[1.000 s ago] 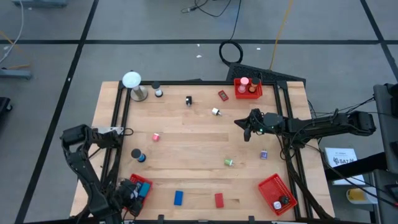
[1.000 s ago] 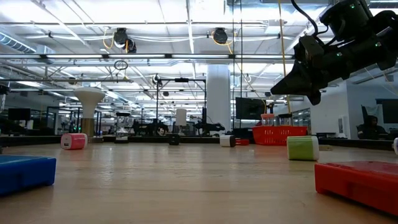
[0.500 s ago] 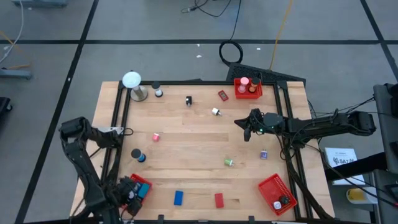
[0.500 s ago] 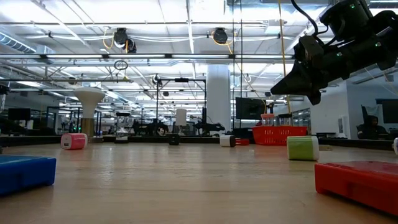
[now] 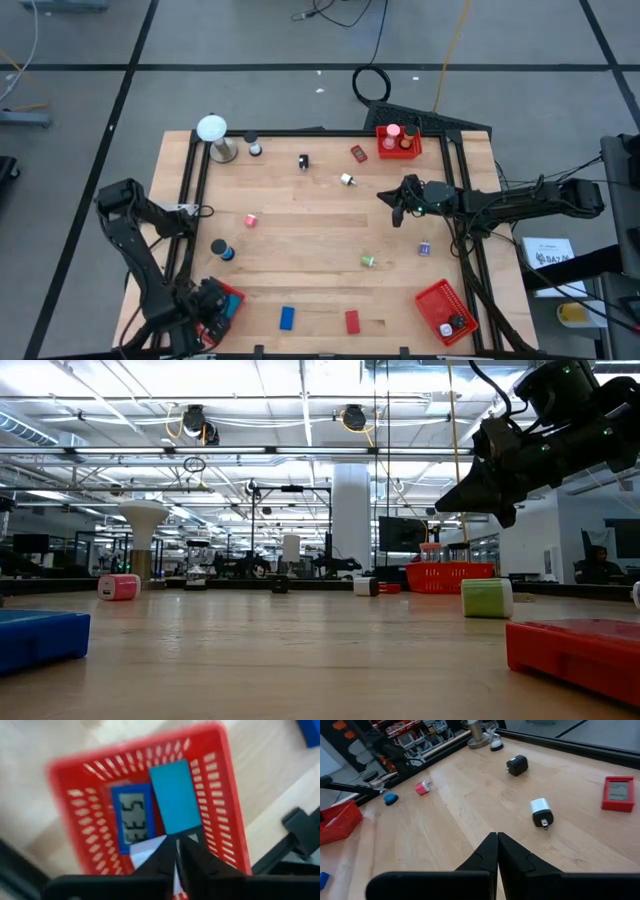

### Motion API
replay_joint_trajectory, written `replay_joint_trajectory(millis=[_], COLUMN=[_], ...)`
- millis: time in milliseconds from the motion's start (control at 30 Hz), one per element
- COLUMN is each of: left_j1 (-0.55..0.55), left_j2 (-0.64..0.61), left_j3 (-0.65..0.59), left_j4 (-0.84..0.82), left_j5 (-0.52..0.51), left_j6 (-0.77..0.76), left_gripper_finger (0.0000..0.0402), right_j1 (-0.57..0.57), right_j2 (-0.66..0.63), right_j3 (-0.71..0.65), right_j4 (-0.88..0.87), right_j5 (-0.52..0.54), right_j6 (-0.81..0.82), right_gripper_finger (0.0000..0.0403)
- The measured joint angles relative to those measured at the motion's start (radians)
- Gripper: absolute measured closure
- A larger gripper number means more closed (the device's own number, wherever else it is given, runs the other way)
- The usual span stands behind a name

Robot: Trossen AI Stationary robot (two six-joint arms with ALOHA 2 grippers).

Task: Pick & Place Office items
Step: Put the white digital clock into the bottom left red basket, then adjust the digital clocks in the bottom left red basket

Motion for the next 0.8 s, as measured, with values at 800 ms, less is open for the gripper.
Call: replay_joint_trajectory(millis=[800], left_j1=[0.043], left_j2=[-0.029], left_j3=[-0.124], left_j4=[0.177], left_j5=[0.027], left_j6=[0.05], left_gripper_finger=[0.0399], right_j1=[0.0], right_j2=[0.0], right_j3=[0.0], right_j4=[0.001], right_j5=[0.007], right_j6=[0.001], right_gripper_finger=[0.0403])
